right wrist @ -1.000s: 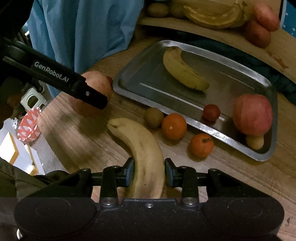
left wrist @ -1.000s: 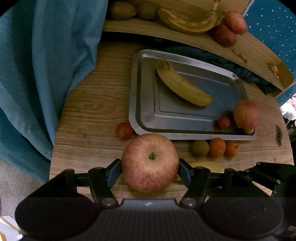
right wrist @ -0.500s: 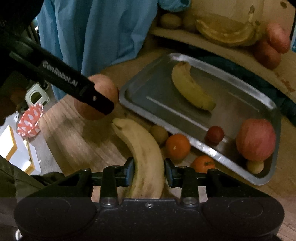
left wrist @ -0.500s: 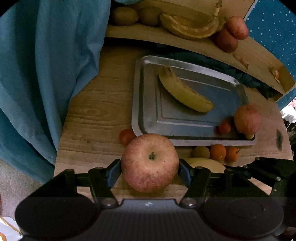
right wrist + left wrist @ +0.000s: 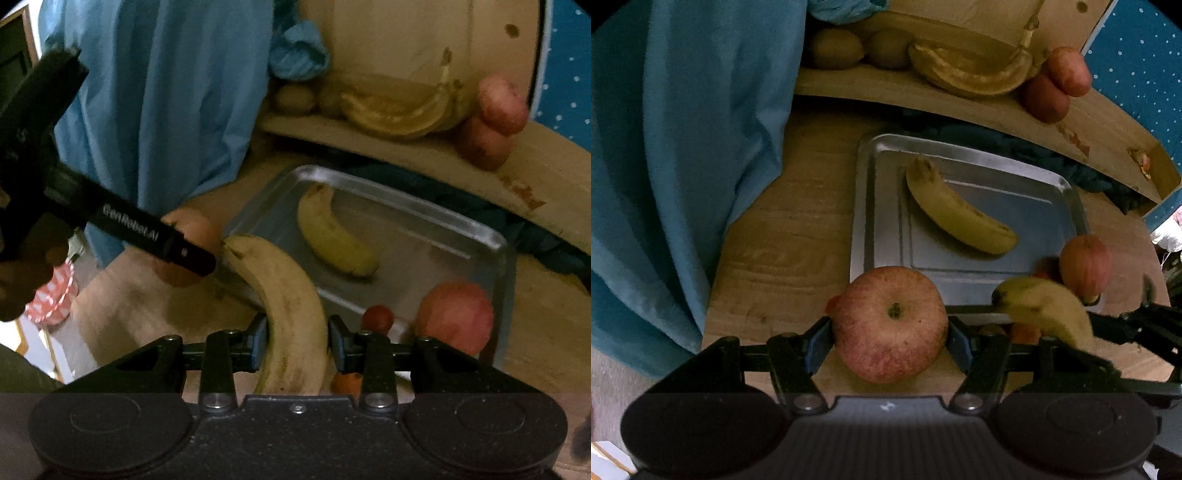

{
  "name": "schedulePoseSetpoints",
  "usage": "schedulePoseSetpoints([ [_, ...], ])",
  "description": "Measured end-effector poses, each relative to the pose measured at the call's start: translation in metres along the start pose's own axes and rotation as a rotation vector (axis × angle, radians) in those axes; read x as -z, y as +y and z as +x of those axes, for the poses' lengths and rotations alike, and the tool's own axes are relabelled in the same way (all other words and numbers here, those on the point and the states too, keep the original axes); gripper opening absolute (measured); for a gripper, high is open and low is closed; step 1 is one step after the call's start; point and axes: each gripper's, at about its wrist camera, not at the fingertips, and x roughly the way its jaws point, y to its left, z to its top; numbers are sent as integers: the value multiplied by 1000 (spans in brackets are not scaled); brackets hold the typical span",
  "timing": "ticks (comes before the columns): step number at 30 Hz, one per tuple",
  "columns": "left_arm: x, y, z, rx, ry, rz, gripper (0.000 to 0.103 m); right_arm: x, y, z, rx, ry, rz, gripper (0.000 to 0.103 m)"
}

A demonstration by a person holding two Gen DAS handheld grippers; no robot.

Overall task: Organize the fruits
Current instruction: 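Lift and carry the apple with the left gripper while the right gripper carries the banana over the tray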

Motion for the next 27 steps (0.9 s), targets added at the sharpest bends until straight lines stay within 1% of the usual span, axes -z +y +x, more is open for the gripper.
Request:
schedulePoseSetpoints([
  [9,-22,-2,13,11,-9,35,70,-19,-18,2,37,-72,30,36],
  [16,-40,-4,27,21,2,81,70,-43,-45,11,89,-119,88,36],
  [23,-53,-13,41,33,27,143,70,-59,-65,35,89,-102,108,36],
  [27,-58,-17,47,40,39,163,70,-65,-73,53,79,-75,110,36],
])
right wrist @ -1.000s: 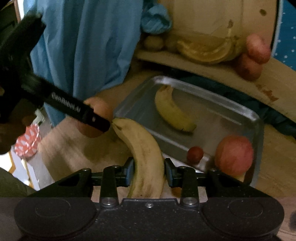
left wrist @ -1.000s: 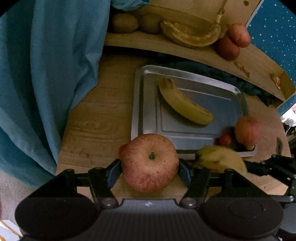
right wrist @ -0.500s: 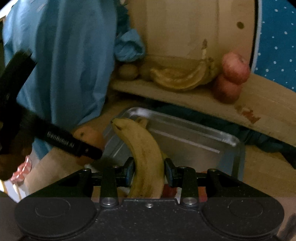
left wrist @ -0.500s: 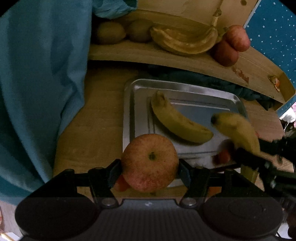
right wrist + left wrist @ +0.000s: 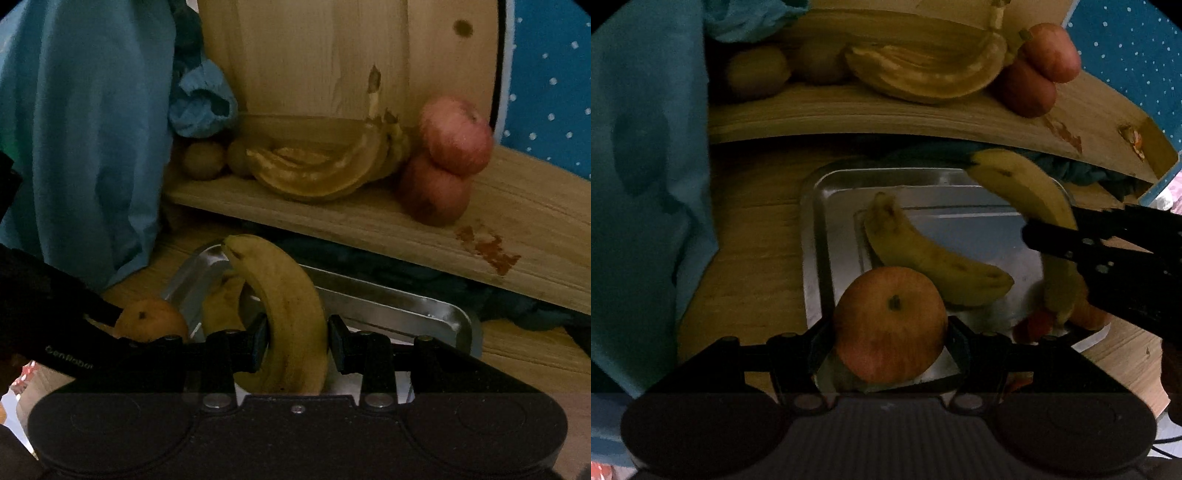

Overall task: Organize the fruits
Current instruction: 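Lift and carry the apple with the left gripper while the right gripper carries the banana over the tray, then open the left gripper to release the apple while the right gripper releases the banana in the tray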

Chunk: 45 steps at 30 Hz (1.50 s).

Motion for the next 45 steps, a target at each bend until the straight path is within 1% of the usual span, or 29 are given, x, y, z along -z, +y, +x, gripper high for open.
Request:
schedulePoseSetpoints([
  [4,-3,-5,7,12,19,19,70,-4,-5,15,-11,30,-8,36],
  [7,-5,-6,9,10,19,31,70,-6,-6,26,-18,55,-15,36],
  [14,-7,-3,9,18,21,22,70,-8,-4,45,-30,94,-24,37],
  [24,-8,-3,9,18,22,25,71,-5,-6,53,-28,120,-2,37],
  [26,-8,-3,9,16,19,29,71,-4,-6,51,-21,114,2,41],
  [27,-8,-3,9,30,16,40,71,-4,-6,51,-14,110,2,41],
  [30,-7,-4,8,27,11,46,72,-5,-6,46,-6,97,7,42],
  [35,-6,-6,0,24,-22,54,80,-2,-5,30,15,74,11,65],
  [36,-6,-7,-2,22,-28,56,82,-1,-5,27,23,70,13,68],
  [38,-5,-7,-7,20,-41,57,85,1,-5,20,38,59,14,77],
  [41,-4,-6,-16,10,-66,56,90,3,-5,5,58,34,23,86],
  [45,-1,-3,-29,-4,-99,49,97,8,-4,-17,92,-3,45,93],
])
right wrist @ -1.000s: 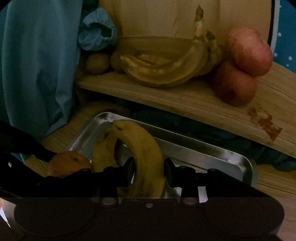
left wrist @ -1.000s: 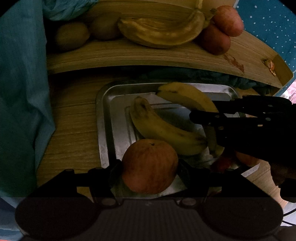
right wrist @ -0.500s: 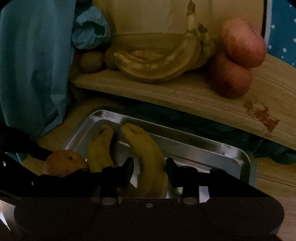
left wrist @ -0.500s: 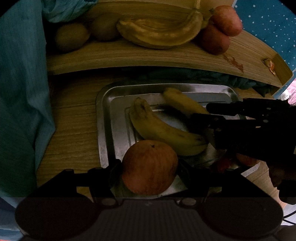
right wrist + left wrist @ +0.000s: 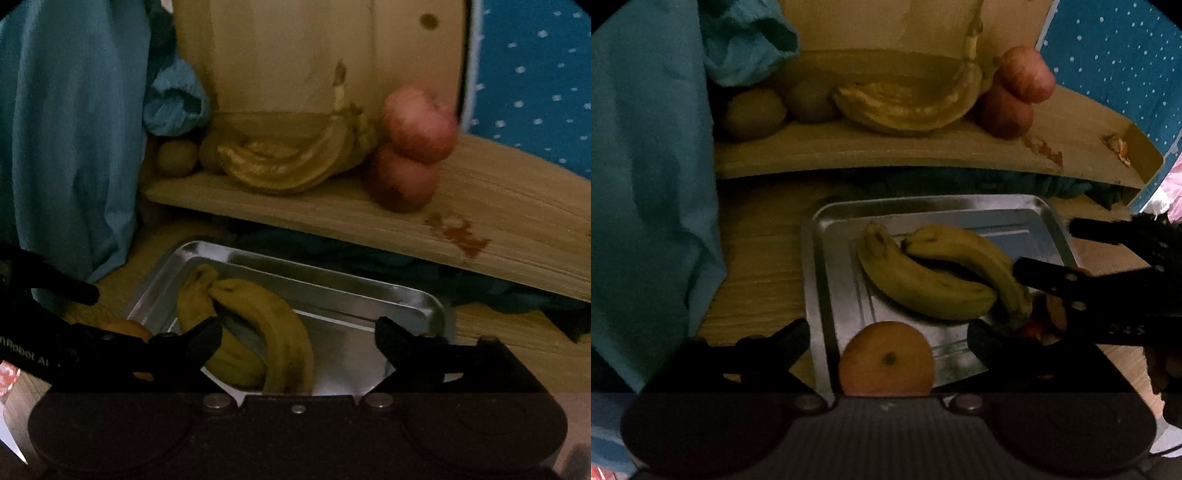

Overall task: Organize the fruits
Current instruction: 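Open the left gripper to release the apple while the right gripper releases the banana in the tray, then withdraw both grippers from the tray toward the loose small fruits on the table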

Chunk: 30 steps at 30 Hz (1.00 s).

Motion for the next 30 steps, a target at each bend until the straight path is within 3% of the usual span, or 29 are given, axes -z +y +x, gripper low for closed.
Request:
schedulePoseSetpoints([
  [5,7,1,-16,-20,-32,-6,101,11,1,-27,39,-42,38,102],
  [13,22,3,-35,-51,-54,7,103,32,10,-61,104,-82,86,102],
  [30,69,37,-50,-58,1,-8,103,81,55,-75,157,-2,149,102],
])
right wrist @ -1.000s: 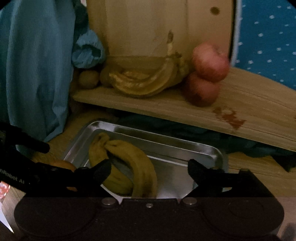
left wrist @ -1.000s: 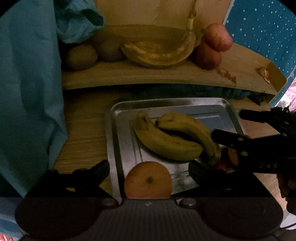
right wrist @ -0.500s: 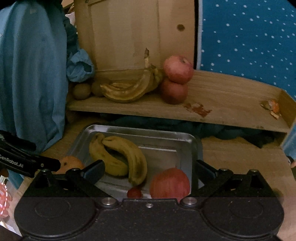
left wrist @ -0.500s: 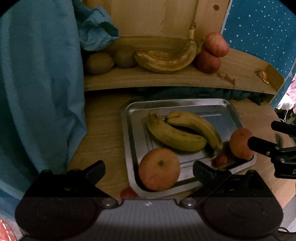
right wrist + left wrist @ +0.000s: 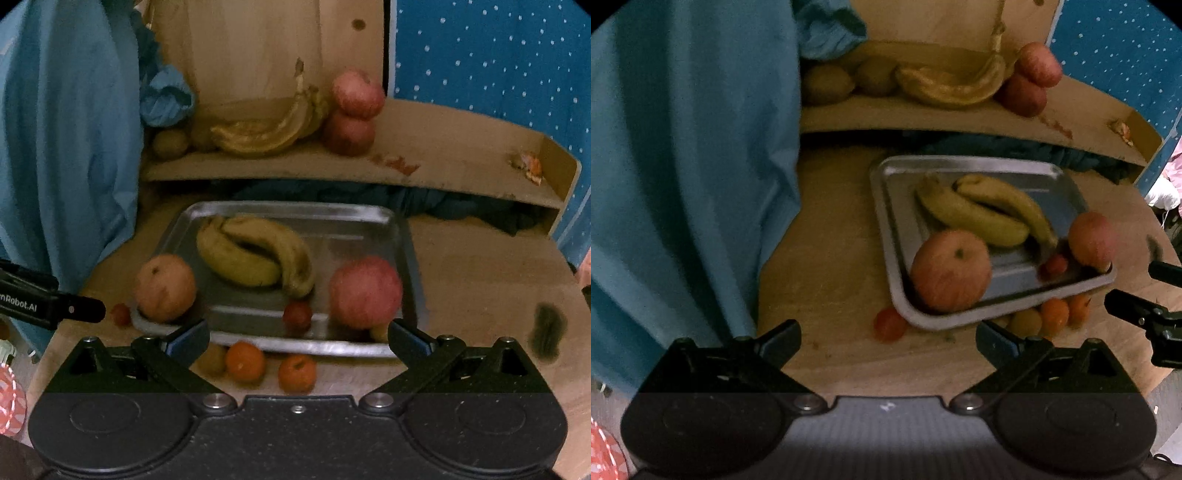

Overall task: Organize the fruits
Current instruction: 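Withdraw both grippers from the tray toward the loose small fruits on the table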

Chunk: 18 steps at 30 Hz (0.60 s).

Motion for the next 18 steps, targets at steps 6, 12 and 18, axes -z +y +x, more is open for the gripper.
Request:
schedulePoseSetpoints([
  [6,17,15,0,-3,36,-8,103,15,20,1,-13,67,-21,102],
  [12,30,22,5,2,81,-11,103,27,38,6,-38,153,-60,102],
  [18,37,21,7,4,106,-2,103,38,49,12,-52,224,-81,102],
])
